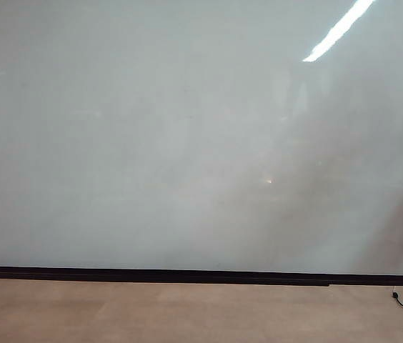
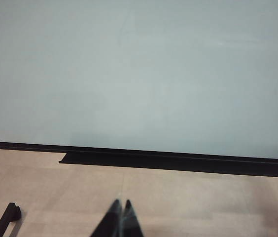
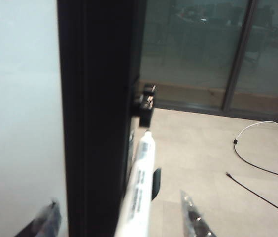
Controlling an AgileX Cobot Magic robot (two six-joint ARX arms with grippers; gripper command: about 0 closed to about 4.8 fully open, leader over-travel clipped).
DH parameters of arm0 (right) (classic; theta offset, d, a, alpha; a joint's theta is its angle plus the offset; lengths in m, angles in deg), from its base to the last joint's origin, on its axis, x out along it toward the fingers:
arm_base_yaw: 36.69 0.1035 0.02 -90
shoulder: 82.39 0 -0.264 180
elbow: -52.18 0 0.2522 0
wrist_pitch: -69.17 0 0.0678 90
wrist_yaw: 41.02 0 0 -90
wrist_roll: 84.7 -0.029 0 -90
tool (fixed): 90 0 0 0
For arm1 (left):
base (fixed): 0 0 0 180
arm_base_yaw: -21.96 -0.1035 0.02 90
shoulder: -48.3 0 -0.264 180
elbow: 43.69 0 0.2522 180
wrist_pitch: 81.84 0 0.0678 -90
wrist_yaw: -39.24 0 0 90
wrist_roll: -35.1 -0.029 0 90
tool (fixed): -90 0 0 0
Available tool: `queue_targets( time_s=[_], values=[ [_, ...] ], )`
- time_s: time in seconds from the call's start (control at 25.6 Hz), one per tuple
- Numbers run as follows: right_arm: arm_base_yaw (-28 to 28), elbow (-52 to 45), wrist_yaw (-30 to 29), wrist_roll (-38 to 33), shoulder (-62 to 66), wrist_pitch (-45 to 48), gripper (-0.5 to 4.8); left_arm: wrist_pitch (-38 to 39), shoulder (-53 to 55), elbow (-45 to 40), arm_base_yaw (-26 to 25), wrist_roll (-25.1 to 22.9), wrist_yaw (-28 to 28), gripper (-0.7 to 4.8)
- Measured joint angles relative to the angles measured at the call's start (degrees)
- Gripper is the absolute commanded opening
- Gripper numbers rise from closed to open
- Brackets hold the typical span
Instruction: Pick up the pen on the shelf to the right of the whiteboard and draw a cross mark.
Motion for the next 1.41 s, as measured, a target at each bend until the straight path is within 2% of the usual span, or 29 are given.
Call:
queue_targets(
  time_s=[0.16,0.27,0.78,0.86,1.13,1.25,1.41],
  values=[
    [0.0,1.8,-0.1,-1.7,0.7,0.1,3.13,0.0,0.0,0.0,0.0,0.0,0.0,-0.05],
    [0.0,2.1,0.0,-2.8,1.6,0.1,2.92,0.0,0.0,0.0,0.0,0.0,0.0,-0.04],
    [0.4,3.8,-1.2,-5.9,4.4,0.1,2.91,0.0,0.0,0.0,0.0,0.0,0.0,-0.04],
    [0.4,3.8,-1.2,-6.4,4.4,0.1,2.7,0.0,0.0,0.0,0.0,0.0,0.0,-0.05],
    [0.4,4.7,-1.2,-7.8,4.5,0.2,2.69,0.0,0.0,0.0,0.0,0.0,0.0,-0.05],
    [0.4,4.7,-1.1,-8.2,4.5,0.2,2.38,0.0,0.0,0.0,0.0,0.0,0.0,-0.04],
    [0.4,4.7,-1.2,-8.6,4.5,0.2,2.37,0.0,0.0,0.0,0.0,0.0,0.0,-0.05]
  ],
)
